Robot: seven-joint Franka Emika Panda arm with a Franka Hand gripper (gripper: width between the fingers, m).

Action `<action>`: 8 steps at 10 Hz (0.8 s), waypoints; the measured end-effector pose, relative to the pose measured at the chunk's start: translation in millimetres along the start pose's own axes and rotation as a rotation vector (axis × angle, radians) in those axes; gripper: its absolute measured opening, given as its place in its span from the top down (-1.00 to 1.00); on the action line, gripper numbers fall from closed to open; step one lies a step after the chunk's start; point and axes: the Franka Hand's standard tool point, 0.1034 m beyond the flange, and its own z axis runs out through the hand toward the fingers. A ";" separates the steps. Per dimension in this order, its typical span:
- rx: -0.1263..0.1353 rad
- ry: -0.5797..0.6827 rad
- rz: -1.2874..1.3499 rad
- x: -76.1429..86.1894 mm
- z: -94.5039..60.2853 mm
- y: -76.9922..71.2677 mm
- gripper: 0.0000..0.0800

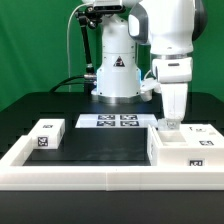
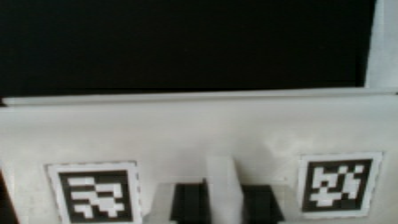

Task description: Assemble cabinet

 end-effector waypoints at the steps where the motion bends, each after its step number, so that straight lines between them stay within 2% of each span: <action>1: 0.001 -0.012 0.001 -1.9 -7.8 1.2 0.82; 3: -0.002 -0.030 0.015 -5.2 -21.6 2.3 0.82; 5: -0.022 -0.039 0.018 -8.7 -36.5 8.7 0.82; 7: -0.026 -0.041 0.026 -14.3 -41.9 17.1 0.82; 8: -0.021 -0.040 0.023 -17.8 -39.4 17.5 0.82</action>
Offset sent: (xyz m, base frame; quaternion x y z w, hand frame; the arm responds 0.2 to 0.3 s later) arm -0.0043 -0.0067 0.0301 -0.0028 -0.0157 0.0307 0.9994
